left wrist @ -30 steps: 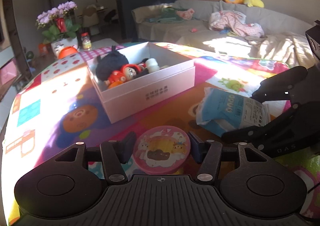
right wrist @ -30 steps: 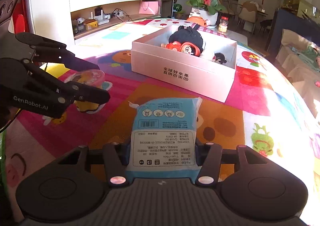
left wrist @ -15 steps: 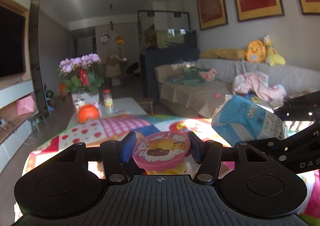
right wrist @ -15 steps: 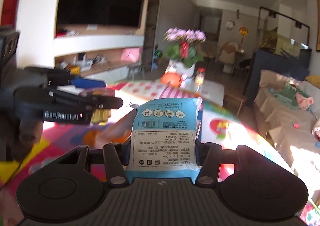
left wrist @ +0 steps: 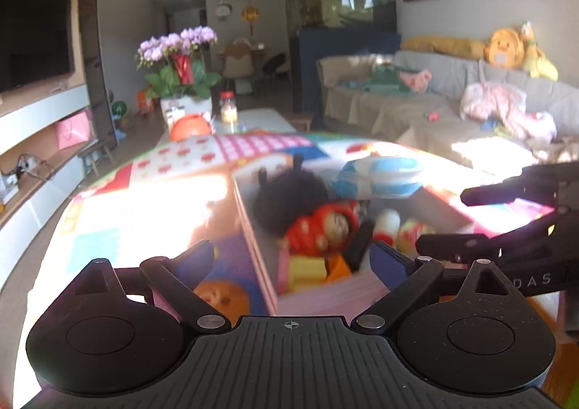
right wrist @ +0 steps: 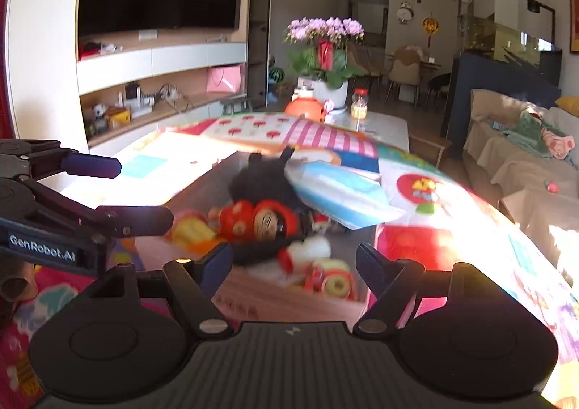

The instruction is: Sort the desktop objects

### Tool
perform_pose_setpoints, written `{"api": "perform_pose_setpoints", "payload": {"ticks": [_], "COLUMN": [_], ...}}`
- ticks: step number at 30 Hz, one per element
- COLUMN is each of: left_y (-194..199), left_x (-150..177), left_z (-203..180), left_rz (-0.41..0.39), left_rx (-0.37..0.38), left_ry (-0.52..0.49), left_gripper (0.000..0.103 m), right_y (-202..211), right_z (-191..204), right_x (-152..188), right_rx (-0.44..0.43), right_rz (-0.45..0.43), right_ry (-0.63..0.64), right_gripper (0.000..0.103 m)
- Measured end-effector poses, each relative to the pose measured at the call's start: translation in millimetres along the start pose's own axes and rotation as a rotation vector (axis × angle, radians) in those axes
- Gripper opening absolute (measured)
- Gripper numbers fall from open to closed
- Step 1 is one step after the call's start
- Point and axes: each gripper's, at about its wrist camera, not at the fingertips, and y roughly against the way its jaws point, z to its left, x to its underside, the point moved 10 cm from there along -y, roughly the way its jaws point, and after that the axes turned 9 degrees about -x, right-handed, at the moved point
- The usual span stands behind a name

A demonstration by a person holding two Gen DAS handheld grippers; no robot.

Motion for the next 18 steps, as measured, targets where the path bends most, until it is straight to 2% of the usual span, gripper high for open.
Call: {"api": "perform_pose_setpoints", "payload": {"ticks": [3, 6, 9, 12, 13, 15, 18], "left_y": [7.7, 16.1, 19.9, 20.5, 20.5, 19.9, 20.0], "left_x": [18.9, 34.3, 48.6, 59.3, 61.5, 61.3, 60.1], "left_z": [1.5, 0.2, -8.9, -14.9, -15.9, -15.1, -14.1], "left_rz": [0.034, 0.075, 0.124, 0.154, 0.156, 0.156, 0.153], "left_rx": [0.002, 0.010, 0.030, 0.031, 0.015, -0.008, -0.017], "left_ry": [0.025, 0.045, 0.015, -0.019, -0.030, -0.046, -0.053], "left_gripper": [0.100, 0.100, 0.101, 0.101, 0.101, 0.101, 0.101], "right_y": [2.5, -0.4, -23.0, -62.8, -75.1, -83.9, -82.2], "right_z": [6.6, -6.5, -29.7, -50.4, -52.4, -41.5, -13.4], "right_x": [4.6, -13.1, -36.9, -43.4, -40.9, -39.7, -40.4], "right_rx": [0.020, 0.042, 0.057, 0.076, 0.071, 0.038, -0.034], "right_rz": [-0.010, -0.044, -0.037, 0.052, 0.090, 0.109, 0.096], "right_ry": [0.038, -0.011, -0.095, -0.203, -0.241, -0.276, -0.226], "right_gripper": [0.076, 0.076, 0.063, 0.056, 0.053, 0.052, 0.052]}}
